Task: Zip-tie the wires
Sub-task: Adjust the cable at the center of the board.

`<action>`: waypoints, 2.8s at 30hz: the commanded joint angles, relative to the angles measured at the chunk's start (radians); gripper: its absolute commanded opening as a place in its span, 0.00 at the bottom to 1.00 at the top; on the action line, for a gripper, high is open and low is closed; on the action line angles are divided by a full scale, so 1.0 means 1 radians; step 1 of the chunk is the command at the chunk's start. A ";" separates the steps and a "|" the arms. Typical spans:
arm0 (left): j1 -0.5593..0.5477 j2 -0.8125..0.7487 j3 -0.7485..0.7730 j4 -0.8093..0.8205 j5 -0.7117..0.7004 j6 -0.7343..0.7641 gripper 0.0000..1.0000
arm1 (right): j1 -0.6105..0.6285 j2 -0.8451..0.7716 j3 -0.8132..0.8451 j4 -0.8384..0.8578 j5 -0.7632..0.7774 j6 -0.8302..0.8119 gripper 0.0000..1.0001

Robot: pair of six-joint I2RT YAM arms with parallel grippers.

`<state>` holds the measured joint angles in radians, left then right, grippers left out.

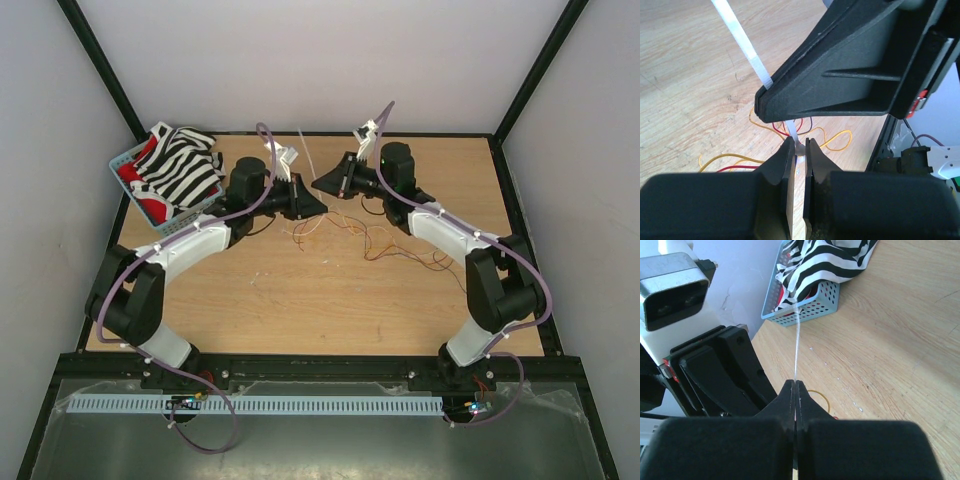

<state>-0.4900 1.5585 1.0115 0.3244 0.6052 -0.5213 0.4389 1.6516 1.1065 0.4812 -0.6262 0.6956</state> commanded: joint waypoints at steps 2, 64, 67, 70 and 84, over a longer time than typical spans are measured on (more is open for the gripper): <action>-0.023 0.028 0.023 0.011 0.024 0.002 0.00 | -0.001 -0.003 0.120 -0.048 0.037 -0.049 0.00; 0.021 -0.010 -0.002 0.010 0.099 -0.030 0.00 | -0.185 0.005 -0.080 -0.341 -0.216 -0.786 0.48; 0.021 -0.008 -0.002 0.010 0.097 -0.030 0.00 | -0.166 0.020 -0.074 -0.363 -0.211 -0.812 0.48; 0.021 -0.009 -0.001 0.010 0.099 -0.029 0.00 | -0.146 0.028 -0.075 -0.374 -0.220 -0.828 0.48; 0.022 -0.001 0.006 0.010 0.102 -0.035 0.00 | -0.113 0.046 -0.065 -0.411 -0.223 -0.862 0.49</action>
<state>-0.4725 1.5593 0.9848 0.3218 0.6849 -0.5510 0.3096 1.6814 1.0199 0.0776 -0.8265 -0.1394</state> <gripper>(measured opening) 0.105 0.486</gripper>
